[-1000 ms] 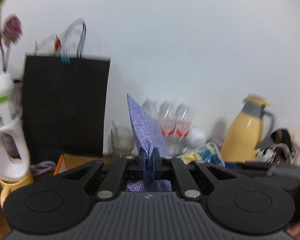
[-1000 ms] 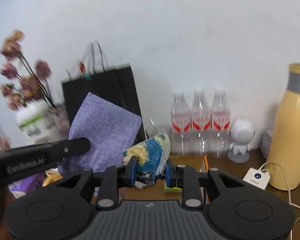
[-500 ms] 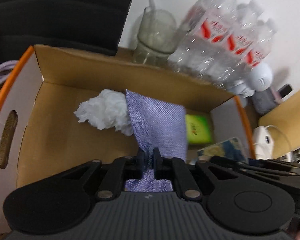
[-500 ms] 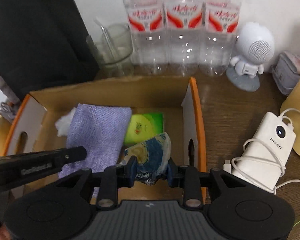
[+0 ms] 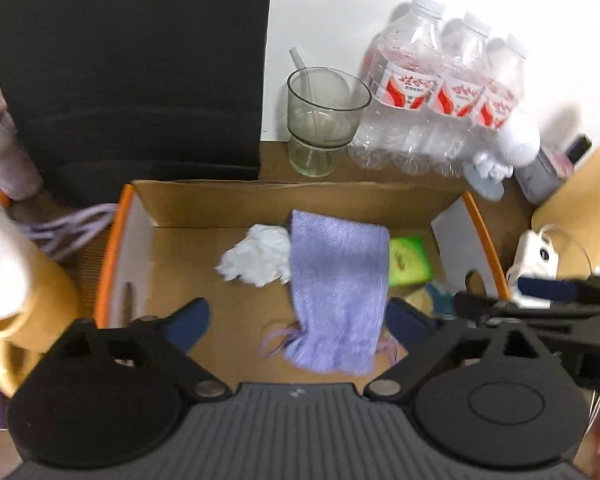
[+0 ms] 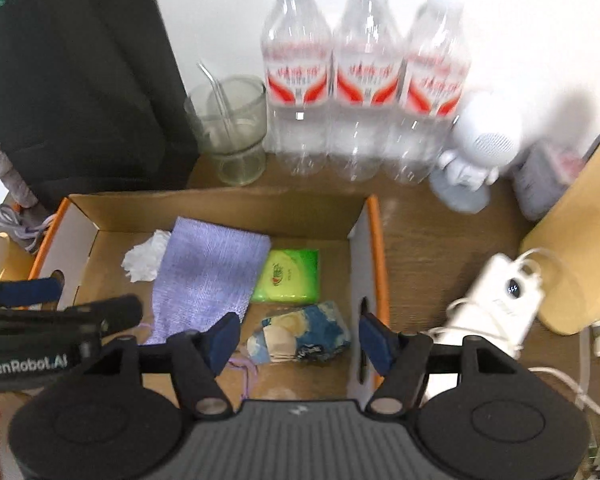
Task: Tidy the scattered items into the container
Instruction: 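Carry the purple cloth and snack bag into the box and release both, then grasp the white round lid with the left gripper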
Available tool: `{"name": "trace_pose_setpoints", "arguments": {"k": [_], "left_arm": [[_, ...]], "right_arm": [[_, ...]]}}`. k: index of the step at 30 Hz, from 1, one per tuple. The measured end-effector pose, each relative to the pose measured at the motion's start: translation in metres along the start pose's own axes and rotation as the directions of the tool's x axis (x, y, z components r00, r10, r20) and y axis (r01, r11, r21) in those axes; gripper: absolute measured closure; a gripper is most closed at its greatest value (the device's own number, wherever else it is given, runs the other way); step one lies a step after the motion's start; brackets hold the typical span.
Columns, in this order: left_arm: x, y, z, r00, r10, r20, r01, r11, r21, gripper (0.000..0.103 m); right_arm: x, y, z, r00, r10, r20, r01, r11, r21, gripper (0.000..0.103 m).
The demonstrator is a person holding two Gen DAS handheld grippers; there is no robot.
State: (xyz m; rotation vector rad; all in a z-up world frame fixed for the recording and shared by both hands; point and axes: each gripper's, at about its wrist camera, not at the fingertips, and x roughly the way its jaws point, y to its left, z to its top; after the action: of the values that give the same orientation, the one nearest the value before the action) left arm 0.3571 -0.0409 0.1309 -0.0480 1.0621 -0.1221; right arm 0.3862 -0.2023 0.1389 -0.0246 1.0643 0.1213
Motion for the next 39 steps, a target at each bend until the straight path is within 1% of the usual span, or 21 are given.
{"name": "trace_pose_setpoints", "arguments": {"k": [2,4,8,10,12,13,15,16,18,19,20,23,24,25,29,31,32,35,36,39], "left_arm": [[-0.017,-0.002,-0.002,0.999,0.039,0.013,-0.04,0.999,0.011,0.003],[-0.038,-0.001,-0.008,0.997,0.061,0.047,-0.061,0.998,0.007,0.0],[-0.066,0.006,-0.031,0.992,0.063,0.108,-0.06,0.998,-0.029,0.0],[-0.074,0.01,-0.044,0.989,0.075,0.128,-0.07,0.996,-0.05,0.0],[-0.088,0.012,-0.061,0.982,0.078,0.17,-0.069,0.996,-0.057,0.0],[-0.097,0.014,-0.071,0.975,0.068,0.21,-0.057,0.997,-0.058,0.0],[-0.111,0.015,-0.095,0.956,0.061,0.287,-0.046,0.997,-0.059,0.0],[-0.116,0.015,-0.108,0.943,0.069,0.327,-0.051,0.997,-0.063,0.0],[-0.121,0.016,-0.128,0.923,0.089,0.373,-0.073,0.996,-0.056,0.0],[-0.121,0.016,-0.136,0.916,0.094,0.391,-0.078,0.995,-0.056,0.0],[-0.122,0.017,-0.143,0.912,0.1,0.399,-0.083,0.995,-0.059,0.0],[-0.123,0.017,-0.168,0.884,0.132,0.448,-0.108,0.991,-0.077,0.0],[-0.123,0.017,-0.176,0.875,0.136,0.464,-0.113,0.991,-0.076,0.0],[-0.123,0.016,-0.184,0.87,0.136,0.474,-0.118,0.991,-0.068,0.0],[-0.121,0.016,-0.221,0.857,0.117,0.501,-0.108,0.993,-0.048,0.0],[-0.121,0.018,-0.245,0.845,0.106,0.524,-0.102,0.994,-0.037,0.0],[-0.121,0.02,-0.259,0.837,0.105,0.537,-0.106,0.994,-0.03,0.0],[-0.121,0.027,-0.299,0.824,0.129,0.551,-0.129,0.991,-0.039,0.0],[-0.12,0.03,-0.312,0.827,0.13,0.547,-0.13,0.991,-0.038,0.0],[-0.119,0.038,-0.346,0.847,0.109,0.521,-0.113,0.993,-0.024,0.0]], "right_arm": [[-0.017,0.003,-0.002,1.0,-0.01,0.02,0.01,1.0,-0.012,0.029],[-0.036,0.005,-0.006,0.999,-0.011,0.042,0.011,1.0,-0.01,0.028],[-0.067,0.009,-0.021,0.996,0.007,0.09,-0.006,1.0,-0.005,0.023],[-0.078,0.014,-0.032,0.995,0.012,0.1,-0.01,1.0,-0.021,0.023],[-0.086,0.019,-0.043,0.993,0.025,0.112,-0.022,0.999,-0.026,0.023],[-0.092,0.021,-0.049,0.991,0.034,0.128,-0.032,0.999,-0.022,0.023],[-0.106,0.022,-0.067,0.977,0.064,0.204,-0.064,0.998,-0.005,0.021],[-0.113,0.023,-0.079,0.964,0.089,0.252,-0.092,0.996,0.0,0.021],[-0.121,0.027,-0.108,0.929,0.126,0.348,-0.135,0.991,0.0,0.02],[-0.122,0.028,-0.119,0.918,0.136,0.372,-0.143,0.99,-0.009,0.02],[-0.122,0.031,-0.13,0.911,0.141,0.388,-0.145,0.989,-0.018,0.02],[-0.121,0.035,-0.153,0.894,0.14,0.425,-0.138,0.99,-0.036,0.02],[-0.121,0.035,-0.16,0.885,0.133,0.445,-0.131,0.991,-0.035,0.02],[-0.121,0.034,-0.166,0.878,0.128,0.461,-0.126,0.991,-0.034,0.02],[-0.122,0.032,-0.199,0.855,0.111,0.506,-0.105,0.994,-0.04,0.02],[-0.123,0.03,-0.222,0.842,0.104,0.529,-0.099,0.994,-0.039,0.02],[-0.122,0.029,-0.235,0.839,0.108,0.533,-0.104,0.994,-0.038,0.02],[-0.119,0.028,-0.272,0.832,0.124,0.54,-0.118,0.992,-0.045,0.02],[-0.119,0.029,-0.286,0.83,0.128,0.544,-0.115,0.992,-0.059,0.02],[-0.122,0.034,-0.324,0.825,0.144,0.546,-0.126,0.99,-0.071,0.02]]}}
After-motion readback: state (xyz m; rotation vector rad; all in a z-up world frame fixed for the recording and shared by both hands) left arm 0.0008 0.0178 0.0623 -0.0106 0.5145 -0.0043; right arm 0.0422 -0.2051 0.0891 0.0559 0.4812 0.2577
